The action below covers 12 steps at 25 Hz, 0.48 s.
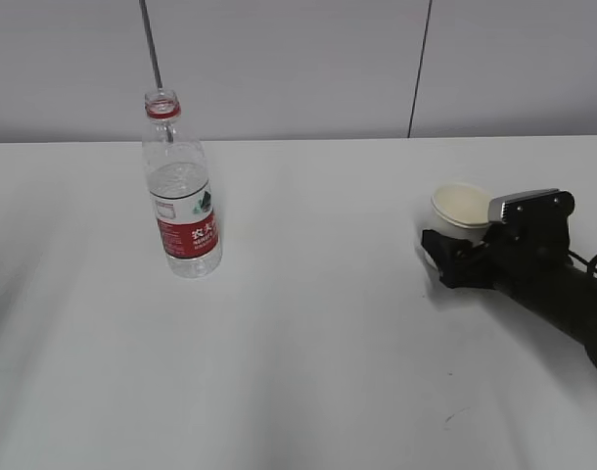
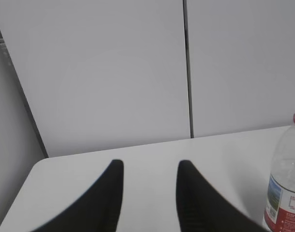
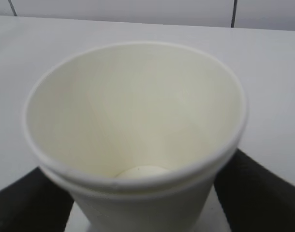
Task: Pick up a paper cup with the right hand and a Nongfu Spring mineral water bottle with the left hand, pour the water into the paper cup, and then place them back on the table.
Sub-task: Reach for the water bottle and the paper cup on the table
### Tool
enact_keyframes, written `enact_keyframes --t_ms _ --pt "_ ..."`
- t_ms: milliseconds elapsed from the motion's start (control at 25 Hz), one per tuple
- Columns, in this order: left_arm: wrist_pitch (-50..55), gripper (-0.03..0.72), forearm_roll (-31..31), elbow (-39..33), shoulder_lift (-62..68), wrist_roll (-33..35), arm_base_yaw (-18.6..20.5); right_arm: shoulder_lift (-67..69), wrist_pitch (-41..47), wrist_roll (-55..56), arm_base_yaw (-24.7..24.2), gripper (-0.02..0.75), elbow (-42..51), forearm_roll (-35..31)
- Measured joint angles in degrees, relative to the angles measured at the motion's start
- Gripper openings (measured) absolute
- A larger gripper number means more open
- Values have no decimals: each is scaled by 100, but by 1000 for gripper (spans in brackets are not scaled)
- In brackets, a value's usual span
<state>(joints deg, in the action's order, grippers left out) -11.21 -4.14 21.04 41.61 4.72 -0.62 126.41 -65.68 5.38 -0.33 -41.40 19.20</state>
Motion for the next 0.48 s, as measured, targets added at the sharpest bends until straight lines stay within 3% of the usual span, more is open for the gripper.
enact_keyframes --t_ms 480 --pt "557 239 -24 0 169 -209 -82 0 0 13 0 643 -11 34"
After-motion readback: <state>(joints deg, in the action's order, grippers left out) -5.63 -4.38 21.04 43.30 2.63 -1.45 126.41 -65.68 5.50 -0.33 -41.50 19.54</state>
